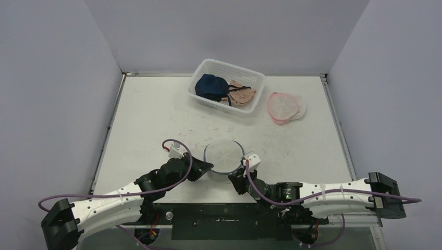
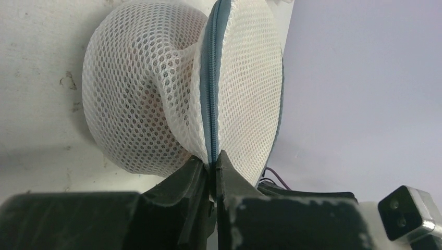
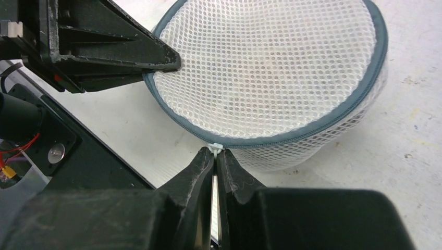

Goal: Unzip the laundry bag and remove the bra
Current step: Unzip the laundry bag at the center of the board.

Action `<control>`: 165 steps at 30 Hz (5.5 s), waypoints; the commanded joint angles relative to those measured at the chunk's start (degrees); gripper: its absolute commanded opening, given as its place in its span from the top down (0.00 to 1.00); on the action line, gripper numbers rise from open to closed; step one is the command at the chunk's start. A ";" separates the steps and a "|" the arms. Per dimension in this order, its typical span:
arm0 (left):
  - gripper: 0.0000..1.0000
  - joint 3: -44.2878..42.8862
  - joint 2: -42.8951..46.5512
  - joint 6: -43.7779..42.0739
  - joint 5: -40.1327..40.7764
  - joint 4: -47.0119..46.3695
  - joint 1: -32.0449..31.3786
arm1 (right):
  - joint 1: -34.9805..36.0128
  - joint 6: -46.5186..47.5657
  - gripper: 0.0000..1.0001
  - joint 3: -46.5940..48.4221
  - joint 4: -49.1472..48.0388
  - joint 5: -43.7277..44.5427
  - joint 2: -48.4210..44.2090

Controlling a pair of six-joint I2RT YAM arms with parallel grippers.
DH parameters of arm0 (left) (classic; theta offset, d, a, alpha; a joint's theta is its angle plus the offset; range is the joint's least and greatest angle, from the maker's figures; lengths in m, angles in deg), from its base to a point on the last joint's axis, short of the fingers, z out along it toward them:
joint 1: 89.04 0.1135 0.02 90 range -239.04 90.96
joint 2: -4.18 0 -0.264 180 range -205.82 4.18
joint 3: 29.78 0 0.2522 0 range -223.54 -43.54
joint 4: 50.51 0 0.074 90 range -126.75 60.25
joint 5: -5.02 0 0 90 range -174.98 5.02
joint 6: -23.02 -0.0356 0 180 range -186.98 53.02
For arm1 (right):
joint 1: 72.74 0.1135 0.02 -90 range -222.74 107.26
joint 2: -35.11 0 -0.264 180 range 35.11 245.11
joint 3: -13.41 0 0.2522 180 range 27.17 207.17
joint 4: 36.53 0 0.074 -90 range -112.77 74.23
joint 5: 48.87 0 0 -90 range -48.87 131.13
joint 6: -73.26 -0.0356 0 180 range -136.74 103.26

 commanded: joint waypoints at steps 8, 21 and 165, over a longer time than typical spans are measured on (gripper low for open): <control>1.00 -10.47 -14.53 -18.62 -23.40 -9.06 12.47 | 3.06 1.25 0.95 -0.26 4.36 4.71 -5.97; 0.41 -19.85 -25.57 -26.62 -32.39 -7.80 16.78 | 4.17 -1.51 0.95 0.95 -5.86 2.52 3.17; 0.93 -4.60 -10.54 -17.79 -24.35 -15.15 10.70 | 0.50 -0.91 0.95 3.68 15.30 6.99 -8.85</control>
